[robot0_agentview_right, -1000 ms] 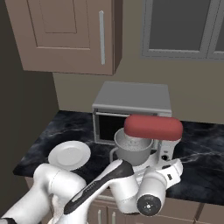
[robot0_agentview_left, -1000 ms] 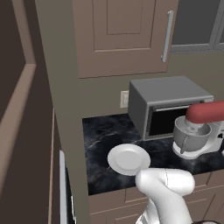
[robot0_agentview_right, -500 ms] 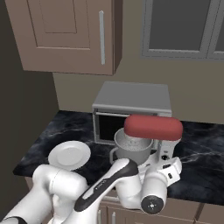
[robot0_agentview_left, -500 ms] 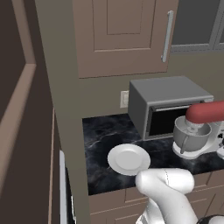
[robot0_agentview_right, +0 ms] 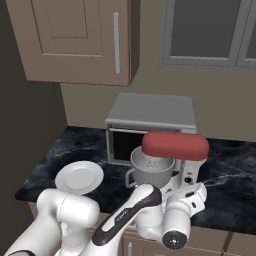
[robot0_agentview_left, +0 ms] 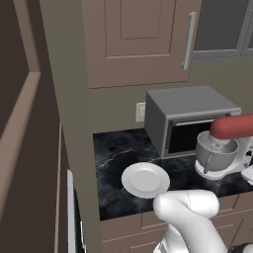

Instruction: Add butter and sugar cubes to the stand mixer bowl and then turn on the stand mixer to begin making frosting.

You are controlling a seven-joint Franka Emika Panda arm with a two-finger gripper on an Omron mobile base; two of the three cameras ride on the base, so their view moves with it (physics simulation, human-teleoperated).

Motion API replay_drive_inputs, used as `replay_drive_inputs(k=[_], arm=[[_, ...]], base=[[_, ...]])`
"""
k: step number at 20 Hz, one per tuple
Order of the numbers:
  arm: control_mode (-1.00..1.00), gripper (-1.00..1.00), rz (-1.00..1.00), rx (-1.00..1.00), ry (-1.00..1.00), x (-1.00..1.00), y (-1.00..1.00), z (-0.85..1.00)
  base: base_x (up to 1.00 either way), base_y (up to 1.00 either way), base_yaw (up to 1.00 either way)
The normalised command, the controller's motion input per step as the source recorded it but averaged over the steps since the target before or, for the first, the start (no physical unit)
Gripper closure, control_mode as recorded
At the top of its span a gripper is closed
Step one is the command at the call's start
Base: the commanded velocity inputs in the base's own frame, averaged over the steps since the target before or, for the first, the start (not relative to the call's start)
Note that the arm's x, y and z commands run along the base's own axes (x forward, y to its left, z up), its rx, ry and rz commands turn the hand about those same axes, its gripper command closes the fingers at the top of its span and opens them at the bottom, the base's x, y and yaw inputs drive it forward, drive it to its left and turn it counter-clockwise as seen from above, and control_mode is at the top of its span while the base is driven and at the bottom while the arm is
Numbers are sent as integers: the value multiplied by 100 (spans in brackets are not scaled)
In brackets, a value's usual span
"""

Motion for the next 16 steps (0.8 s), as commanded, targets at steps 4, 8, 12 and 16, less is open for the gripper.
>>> replay_drive_inputs(k=[4, 8, 12, 16], arm=[[-100, -100, 0, 0, 0, 23, 0, 0], [-100, -100, 0, -2, 0, 24, -9, 0], [-100, -100, 0, -3, 0, 17, -17, 0], [-100, -100, 0, -3, 0, 17, -21, -2]], base=[[0, 0, 0], [0, 0, 0], [0, 0, 0], [0, 0, 0]])
